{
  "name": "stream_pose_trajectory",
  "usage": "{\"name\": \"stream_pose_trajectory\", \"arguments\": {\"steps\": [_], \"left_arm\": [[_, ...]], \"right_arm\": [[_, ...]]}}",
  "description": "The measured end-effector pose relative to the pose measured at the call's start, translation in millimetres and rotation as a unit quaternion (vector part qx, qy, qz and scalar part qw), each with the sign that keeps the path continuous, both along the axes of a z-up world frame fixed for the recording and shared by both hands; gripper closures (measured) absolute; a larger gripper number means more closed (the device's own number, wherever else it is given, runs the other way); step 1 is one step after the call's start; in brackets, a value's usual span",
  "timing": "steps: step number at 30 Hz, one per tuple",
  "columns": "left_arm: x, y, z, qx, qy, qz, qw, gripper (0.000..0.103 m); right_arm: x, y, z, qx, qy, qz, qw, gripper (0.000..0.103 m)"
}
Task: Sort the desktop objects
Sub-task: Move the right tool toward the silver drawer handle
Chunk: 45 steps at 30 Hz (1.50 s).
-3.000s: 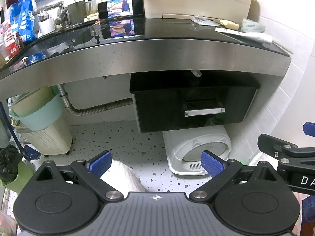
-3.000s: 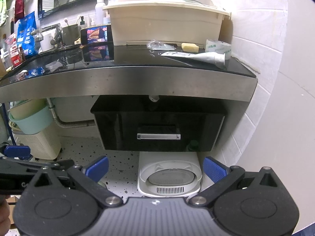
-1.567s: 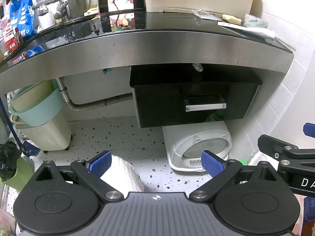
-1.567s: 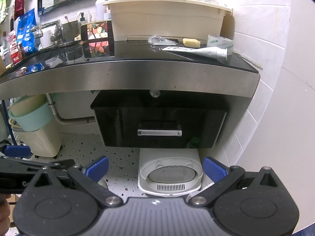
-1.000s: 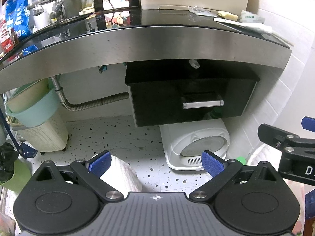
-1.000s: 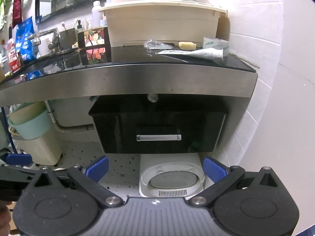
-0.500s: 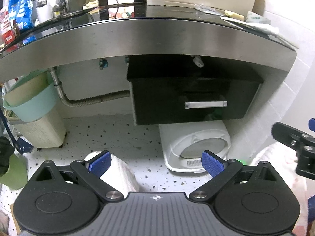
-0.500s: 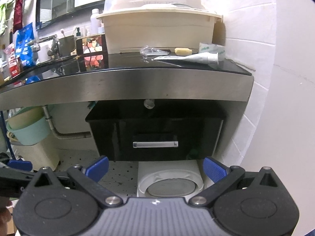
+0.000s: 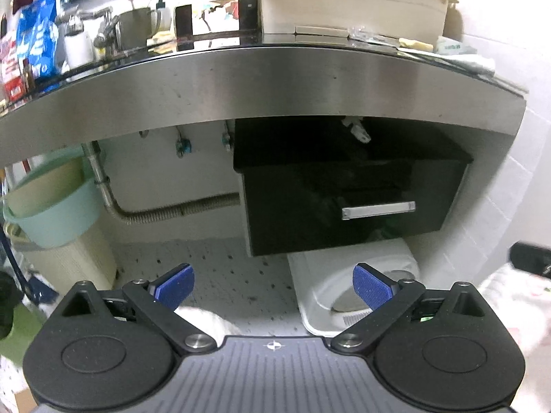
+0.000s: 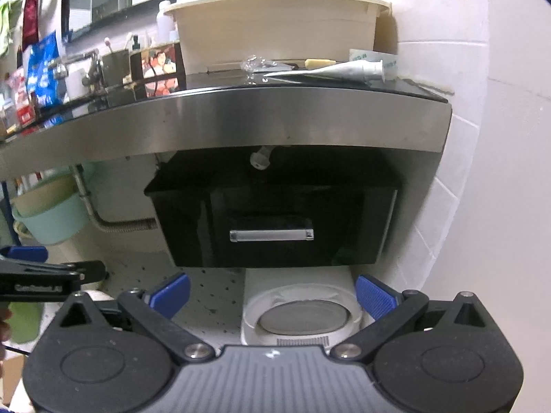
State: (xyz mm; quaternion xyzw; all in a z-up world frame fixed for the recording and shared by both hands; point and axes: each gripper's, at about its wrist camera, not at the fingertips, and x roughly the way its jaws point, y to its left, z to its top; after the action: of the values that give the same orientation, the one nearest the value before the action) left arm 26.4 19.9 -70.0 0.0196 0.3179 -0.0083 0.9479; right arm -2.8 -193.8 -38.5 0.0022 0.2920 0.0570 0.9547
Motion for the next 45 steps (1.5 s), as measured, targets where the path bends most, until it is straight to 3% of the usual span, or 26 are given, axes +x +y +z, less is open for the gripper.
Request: {"name": "stream_pose_trajectory", "arguments": {"steps": [5, 10, 14, 20, 26, 31, 38, 45], "left_arm": [[8.3, 0.8, -17.7, -0.004, -0.004, -0.019, 0.9998, 0.003], [15.5, 12.4, -33.8, -0.075, 0.002, -0.067, 0.9949, 0.003], [16.4, 21.5, -42.5, -0.116, -0.010, -0.070, 0.9907, 0.003], [23.8, 17.1, -46.8, -0.049, -0.016, -0.057, 0.9970, 0.003], [30.0, 25.2, -59.7, -0.047, -0.002, -0.053, 0.9975, 0.003], [28.4, 27.7, -68.3, -0.033, 0.007, -0.053, 0.9980, 0.003], [27.0, 37.7, -76.4, -0.060, 0.006, -0.037, 0.9975, 0.004], [25.1, 32.5, -82.1, -0.044, 0.012, -0.032, 0.9985, 0.004]], "right_arm": [[0.9, -4.5, -7.8, 0.010, -0.014, 0.015, 1.000, 0.000], [1.7, -8.9, -15.6, 0.020, -0.028, 0.030, 0.999, 0.000], [6.3, -13.5, -22.8, 0.029, -0.037, 0.048, 0.998, 0.000], [26.3, -13.2, -30.7, -0.010, -0.048, 0.072, 0.996, 0.000], [43.6, -1.8, -38.2, -0.090, -0.082, 0.121, 0.985, 0.000], [61.9, 6.4, -43.5, -0.124, -0.085, 0.153, 0.977, 0.000], [87.4, 17.8, -51.0, -0.171, -0.090, 0.198, 0.961, 0.000], [113.0, 29.2, -58.4, -0.218, -0.094, 0.241, 0.941, 0.000]]}}
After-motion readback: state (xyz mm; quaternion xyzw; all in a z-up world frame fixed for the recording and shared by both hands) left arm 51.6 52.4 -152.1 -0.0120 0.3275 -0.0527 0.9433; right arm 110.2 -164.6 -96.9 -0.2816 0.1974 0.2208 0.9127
